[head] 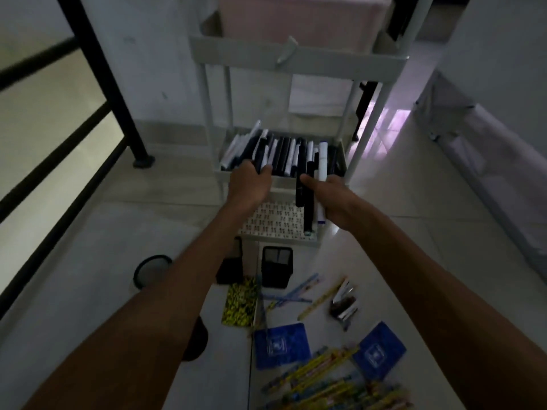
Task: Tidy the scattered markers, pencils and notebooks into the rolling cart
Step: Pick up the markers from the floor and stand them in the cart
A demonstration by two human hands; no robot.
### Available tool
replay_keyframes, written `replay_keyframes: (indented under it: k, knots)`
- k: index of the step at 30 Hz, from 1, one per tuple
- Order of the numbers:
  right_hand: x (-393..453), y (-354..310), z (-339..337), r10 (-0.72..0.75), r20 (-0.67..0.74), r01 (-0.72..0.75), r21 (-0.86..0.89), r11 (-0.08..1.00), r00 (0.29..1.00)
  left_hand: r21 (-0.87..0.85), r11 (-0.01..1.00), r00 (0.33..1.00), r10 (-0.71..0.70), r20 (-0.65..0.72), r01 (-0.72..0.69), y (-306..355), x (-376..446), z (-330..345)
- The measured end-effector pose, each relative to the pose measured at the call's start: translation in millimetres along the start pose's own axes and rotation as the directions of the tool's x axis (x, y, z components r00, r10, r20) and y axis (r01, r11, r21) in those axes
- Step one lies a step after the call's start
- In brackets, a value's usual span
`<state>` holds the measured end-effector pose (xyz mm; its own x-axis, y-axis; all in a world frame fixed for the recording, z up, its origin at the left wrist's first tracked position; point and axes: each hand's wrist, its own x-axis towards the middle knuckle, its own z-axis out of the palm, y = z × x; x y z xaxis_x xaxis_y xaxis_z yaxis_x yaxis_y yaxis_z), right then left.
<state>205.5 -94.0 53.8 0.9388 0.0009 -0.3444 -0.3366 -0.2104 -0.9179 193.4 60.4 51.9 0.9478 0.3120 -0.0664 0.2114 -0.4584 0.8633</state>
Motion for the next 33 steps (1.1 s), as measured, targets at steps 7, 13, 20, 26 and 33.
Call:
replay_keyframes:
  k: [7,13,20,26,33]
  knots:
    - [64.9,-59.6,-3.3,-0.004,-0.094,-0.009,-0.146,0.989,0.996,0.201,0.972,0.993,0.118,0.029,-0.122,21.4,80.0,8.4]
    - [100.7,-71.7,11.1,0.089,-0.104,-0.115,-0.276,0.954,0.991,0.243,0.963,0.993,0.120,0.004,-0.118,19.9,115.5,29.7]
    - [121.2,-64.3,8.1,0.028,-0.212,-0.104,-0.355,0.929,0.977,0.167,0.904,0.894,0.418,-0.161,-0.393,-12.5,120.9,29.4]
    - [124.1,-41.9,18.9,-0.116,-0.278,-0.028,-0.463,0.886,0.954,0.481,0.672,0.814,0.553,0.179,-0.563,-27.4,145.4,19.9]
    - [112.1,-1.7,20.5,-0.450,-0.145,0.167,-0.796,0.582,0.881,0.494,0.757,0.903,0.334,0.270,-0.428,-55.6,146.5,31.3]
